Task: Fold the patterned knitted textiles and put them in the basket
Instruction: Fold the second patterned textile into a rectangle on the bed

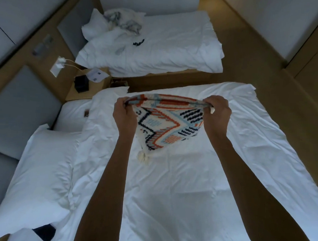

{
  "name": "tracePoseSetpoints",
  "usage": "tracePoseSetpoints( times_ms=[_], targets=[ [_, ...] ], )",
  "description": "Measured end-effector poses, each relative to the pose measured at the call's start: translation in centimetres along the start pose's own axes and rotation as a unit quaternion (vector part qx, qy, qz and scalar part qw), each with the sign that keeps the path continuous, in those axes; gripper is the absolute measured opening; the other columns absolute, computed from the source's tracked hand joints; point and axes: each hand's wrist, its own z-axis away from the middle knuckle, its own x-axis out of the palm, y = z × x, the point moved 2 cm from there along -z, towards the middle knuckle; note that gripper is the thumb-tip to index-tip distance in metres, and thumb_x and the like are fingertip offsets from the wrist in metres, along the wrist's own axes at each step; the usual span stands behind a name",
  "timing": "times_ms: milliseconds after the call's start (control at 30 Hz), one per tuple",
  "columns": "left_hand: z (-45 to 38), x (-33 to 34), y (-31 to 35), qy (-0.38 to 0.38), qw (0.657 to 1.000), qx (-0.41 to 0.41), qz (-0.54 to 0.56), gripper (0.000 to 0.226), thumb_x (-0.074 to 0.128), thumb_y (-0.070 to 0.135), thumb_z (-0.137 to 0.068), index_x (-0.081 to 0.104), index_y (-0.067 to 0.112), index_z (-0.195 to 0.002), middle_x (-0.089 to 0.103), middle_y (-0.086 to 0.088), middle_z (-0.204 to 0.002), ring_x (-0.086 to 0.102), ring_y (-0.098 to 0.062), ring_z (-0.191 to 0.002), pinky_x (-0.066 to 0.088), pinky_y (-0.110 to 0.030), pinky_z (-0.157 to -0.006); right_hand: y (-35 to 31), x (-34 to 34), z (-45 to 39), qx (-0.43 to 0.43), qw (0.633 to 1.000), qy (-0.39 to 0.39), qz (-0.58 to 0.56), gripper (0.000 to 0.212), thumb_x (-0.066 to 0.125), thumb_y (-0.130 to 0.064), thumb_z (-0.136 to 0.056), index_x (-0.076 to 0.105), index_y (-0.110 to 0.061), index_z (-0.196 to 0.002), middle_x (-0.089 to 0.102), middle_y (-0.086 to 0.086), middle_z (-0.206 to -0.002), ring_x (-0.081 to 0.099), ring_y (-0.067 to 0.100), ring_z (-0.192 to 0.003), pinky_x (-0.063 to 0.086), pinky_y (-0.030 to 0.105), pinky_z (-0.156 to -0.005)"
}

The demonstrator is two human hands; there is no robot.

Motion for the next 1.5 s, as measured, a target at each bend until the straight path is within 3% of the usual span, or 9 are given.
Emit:
tracePoseSetpoints(
  times_ms=[267, 567, 700, 867, 967, 1067, 1167, 1267, 1500],
  targets=[
    [3.2, -0.4, -3.3, 0.043, 0.997, 0.062, -0.03, 0.031, 0.045, -0.007, -0.09, 0.058, 0.001, -0.117, 0.063, -0.014, -0.112, 0.061, -0.018, -0.103, 0.051, -0.023, -0.091, 1.8, 1.0, 2.1, -0.055, 0.998, -0.022, -0.002, 0.03, 0.06, 0.017, -0.074, 0.07, -0.001, -0.096, 0.063, 0.012, -0.108, 0.058, 0.025, -0.106, 0.037, 0.002, -0.09],
    [19.0, 0.7, -17.8, -0.108, 0.976, -0.11, -0.153, 0.028, 0.043, -0.016, -0.069, 0.06, 0.002, -0.081, 0.059, -0.009, -0.086, 0.056, -0.023, -0.079, 0.045, -0.024, -0.063, 12.9, 5.3, 20.8, 0.151, 0.96, -0.214, 0.1, 0.031, 0.053, 0.021, -0.075, 0.069, 0.001, -0.092, 0.062, 0.016, -0.103, 0.055, 0.026, -0.102, 0.046, 0.02, -0.083],
    [26.4, -0.3, -23.2, -0.228, 0.911, -0.19, -0.288, 0.018, 0.048, -0.003, -0.074, 0.064, 0.003, -0.08, 0.062, -0.01, -0.082, 0.056, -0.026, -0.074, 0.038, -0.027, -0.057, 16.1, 4.1, 28.2, 0.232, 0.875, -0.369, 0.211, 0.021, 0.052, 0.012, -0.082, 0.069, 0.004, -0.088, 0.066, 0.015, -0.088, 0.062, 0.021, -0.077, 0.045, 0.017, -0.061],
    [32.3, -2.3, -26.6, -0.381, 0.794, -0.201, -0.428, 0.029, 0.045, 0.015, -0.078, 0.073, 0.012, -0.082, 0.07, -0.008, -0.078, 0.065, -0.03, -0.073, 0.054, -0.032, -0.068, 17.9, 1.7, 33.4, 0.32, 0.728, -0.531, 0.294, 0.017, 0.055, -0.005, -0.091, 0.058, -0.001, -0.107, 0.065, 0.014, -0.104, 0.064, 0.029, -0.102, 0.048, 0.03, -0.074],
    [33.4, -3.0, -26.9, -0.415, 0.783, -0.246, -0.392, 0.026, 0.047, 0.014, -0.075, 0.072, 0.008, -0.071, 0.065, -0.006, -0.067, 0.061, -0.029, -0.066, 0.051, -0.031, -0.062, 18.5, 1.1, 33.7, 0.348, 0.684, -0.57, 0.295, 0.012, 0.057, -0.006, -0.09, 0.053, -0.007, -0.101, 0.058, 0.011, -0.094, 0.062, 0.03, -0.101, 0.046, 0.031, -0.073],
    [32.1, -2.4, -26.3, -0.369, 0.827, -0.267, -0.329, 0.03, 0.043, 0.019, -0.066, 0.07, 0.01, -0.076, 0.063, -0.003, -0.068, 0.061, -0.029, -0.07, 0.049, -0.032, -0.061, 19.6, 2.2, 32.5, 0.319, 0.775, -0.472, 0.274, 0.013, 0.056, -0.007, -0.088, 0.063, -0.004, -0.097, 0.066, 0.012, -0.097, 0.065, 0.031, -0.094, 0.049, 0.029, -0.07],
    [30.1, -0.6, -26.7, -0.317, 0.892, -0.22, -0.237, 0.036, 0.054, 0.015, -0.09, 0.06, 0.013, -0.125, 0.065, -0.008, -0.12, 0.059, -0.03, -0.114, 0.05, -0.04, -0.091, 19.9, 4.0, 30.9, 0.259, 0.882, -0.343, 0.195, 0.033, 0.058, 0.002, -0.08, 0.066, -0.003, -0.111, 0.063, 0.016, -0.111, 0.055, 0.032, -0.111, 0.049, 0.034, -0.088],
    [29.0, 0.9, -27.9, -0.303, 0.891, -0.254, -0.221, 0.066, 0.055, 0.01, -0.091, 0.03, 0.014, -0.151, 0.039, -0.01, -0.151, 0.039, -0.026, -0.138, 0.038, -0.045, -0.11, 20.2, 5.8, 30.1, 0.29, 0.88, -0.333, 0.175, 0.049, 0.059, -0.006, -0.081, 0.055, -0.009, -0.131, 0.054, 0.011, -0.131, 0.042, 0.029, -0.129, 0.042, 0.043, -0.106],
    [31.3, 4.5, -33.0, -0.311, 0.861, -0.322, -0.242, 0.057, 0.054, 0.017, -0.092, 0.039, 0.012, -0.146, 0.051, -0.016, -0.141, 0.052, -0.031, -0.126, 0.044, -0.043, -0.102, 25.1, 10.1, 33.6, 0.338, 0.831, -0.393, 0.203, 0.04, 0.057, -0.017, -0.086, 0.059, -0.014, -0.125, 0.059, 0.016, -0.12, 0.054, 0.034, -0.113, 0.051, 0.04, -0.089]
  ],
)
